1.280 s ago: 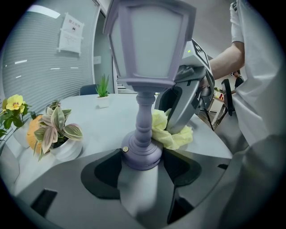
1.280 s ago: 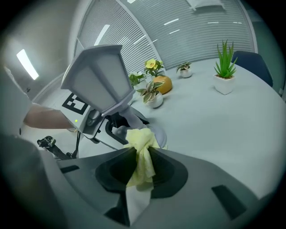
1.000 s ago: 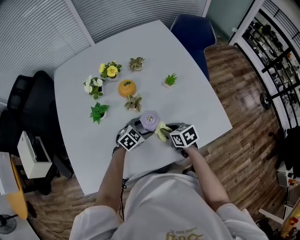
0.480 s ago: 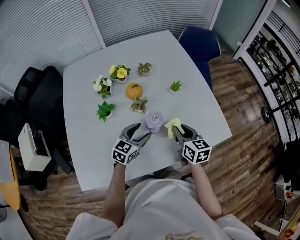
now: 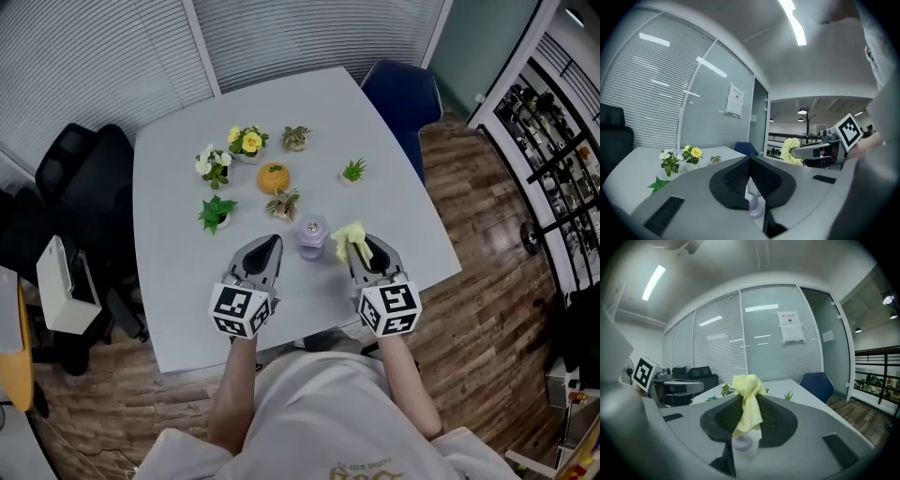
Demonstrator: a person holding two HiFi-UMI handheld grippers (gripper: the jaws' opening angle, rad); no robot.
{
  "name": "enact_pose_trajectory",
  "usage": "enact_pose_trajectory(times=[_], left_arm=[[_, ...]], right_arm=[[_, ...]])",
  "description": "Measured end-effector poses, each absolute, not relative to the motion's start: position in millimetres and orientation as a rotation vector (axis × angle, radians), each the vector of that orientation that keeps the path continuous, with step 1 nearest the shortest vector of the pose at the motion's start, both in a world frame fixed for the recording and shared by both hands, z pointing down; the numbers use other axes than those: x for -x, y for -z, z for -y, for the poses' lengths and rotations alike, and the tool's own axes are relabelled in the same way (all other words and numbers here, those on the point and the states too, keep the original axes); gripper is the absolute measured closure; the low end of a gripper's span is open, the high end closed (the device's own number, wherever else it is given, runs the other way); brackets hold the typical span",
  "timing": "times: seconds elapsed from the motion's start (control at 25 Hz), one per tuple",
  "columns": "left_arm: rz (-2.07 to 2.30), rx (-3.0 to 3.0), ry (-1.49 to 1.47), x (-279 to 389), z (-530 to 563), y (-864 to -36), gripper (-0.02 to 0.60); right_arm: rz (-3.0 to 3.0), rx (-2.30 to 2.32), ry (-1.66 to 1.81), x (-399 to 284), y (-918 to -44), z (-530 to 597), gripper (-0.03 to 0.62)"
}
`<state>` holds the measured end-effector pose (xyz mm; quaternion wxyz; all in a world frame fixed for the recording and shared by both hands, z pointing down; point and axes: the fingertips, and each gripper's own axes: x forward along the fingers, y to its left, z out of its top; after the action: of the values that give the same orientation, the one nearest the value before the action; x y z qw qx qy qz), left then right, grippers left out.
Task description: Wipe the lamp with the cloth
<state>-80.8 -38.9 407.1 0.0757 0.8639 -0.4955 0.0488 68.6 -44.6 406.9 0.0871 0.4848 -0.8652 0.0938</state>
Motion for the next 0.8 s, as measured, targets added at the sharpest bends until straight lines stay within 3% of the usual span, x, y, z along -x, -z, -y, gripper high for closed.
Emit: enact_pose_trajectory(times=[0.8], left_arm=[[1.527,-2.596,-0.155,79,36,-395,0.580]], right_arm=[[2.559,-1.457,-0.206,-65,-398,42,0.500]])
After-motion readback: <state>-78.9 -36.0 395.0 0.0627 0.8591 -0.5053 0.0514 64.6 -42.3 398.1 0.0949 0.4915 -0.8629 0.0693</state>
